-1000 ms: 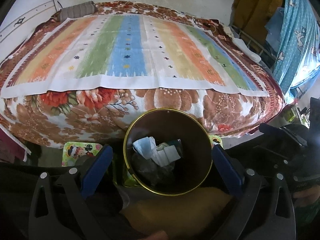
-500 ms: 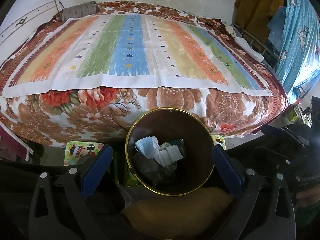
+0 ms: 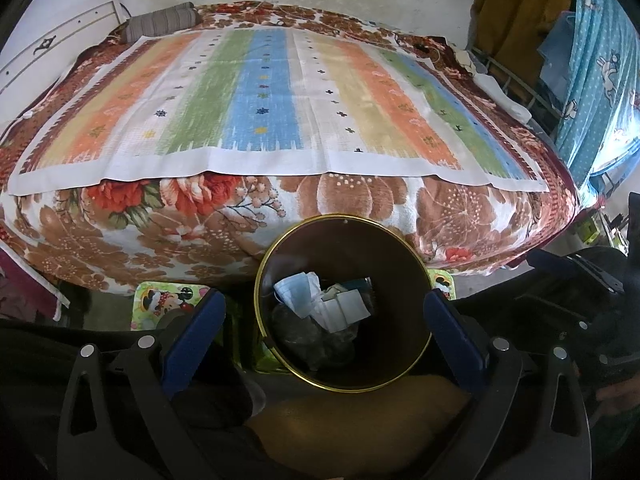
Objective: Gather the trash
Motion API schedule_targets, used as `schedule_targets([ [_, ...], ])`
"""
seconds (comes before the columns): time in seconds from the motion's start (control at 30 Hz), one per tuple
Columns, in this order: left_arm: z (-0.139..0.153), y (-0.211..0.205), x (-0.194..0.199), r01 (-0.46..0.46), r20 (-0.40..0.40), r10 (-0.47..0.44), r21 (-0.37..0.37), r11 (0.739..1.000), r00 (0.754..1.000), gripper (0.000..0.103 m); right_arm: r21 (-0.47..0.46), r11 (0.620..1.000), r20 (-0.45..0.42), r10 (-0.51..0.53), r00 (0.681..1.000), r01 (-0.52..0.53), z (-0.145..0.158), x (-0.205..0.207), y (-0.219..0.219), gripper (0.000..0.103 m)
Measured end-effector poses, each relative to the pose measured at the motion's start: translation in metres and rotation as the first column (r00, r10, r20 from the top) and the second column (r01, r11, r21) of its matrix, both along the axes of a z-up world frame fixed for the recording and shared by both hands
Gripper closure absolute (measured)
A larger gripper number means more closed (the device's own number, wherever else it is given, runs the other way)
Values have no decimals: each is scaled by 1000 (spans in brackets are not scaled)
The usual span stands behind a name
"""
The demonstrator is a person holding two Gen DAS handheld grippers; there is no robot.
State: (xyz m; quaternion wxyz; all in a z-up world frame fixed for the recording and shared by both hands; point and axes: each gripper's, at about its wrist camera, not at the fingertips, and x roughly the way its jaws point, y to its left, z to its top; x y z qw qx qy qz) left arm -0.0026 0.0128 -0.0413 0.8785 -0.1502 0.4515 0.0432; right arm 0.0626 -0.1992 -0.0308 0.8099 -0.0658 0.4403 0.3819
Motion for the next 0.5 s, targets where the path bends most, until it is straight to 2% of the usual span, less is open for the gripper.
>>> schedule_targets([
  [0.5, -2, 4, -1, 0, -5, 0, 11, 1000, 1000, 6, 7, 1000, 0, -3, 1000, 3, 2, 0, -1, 9],
])
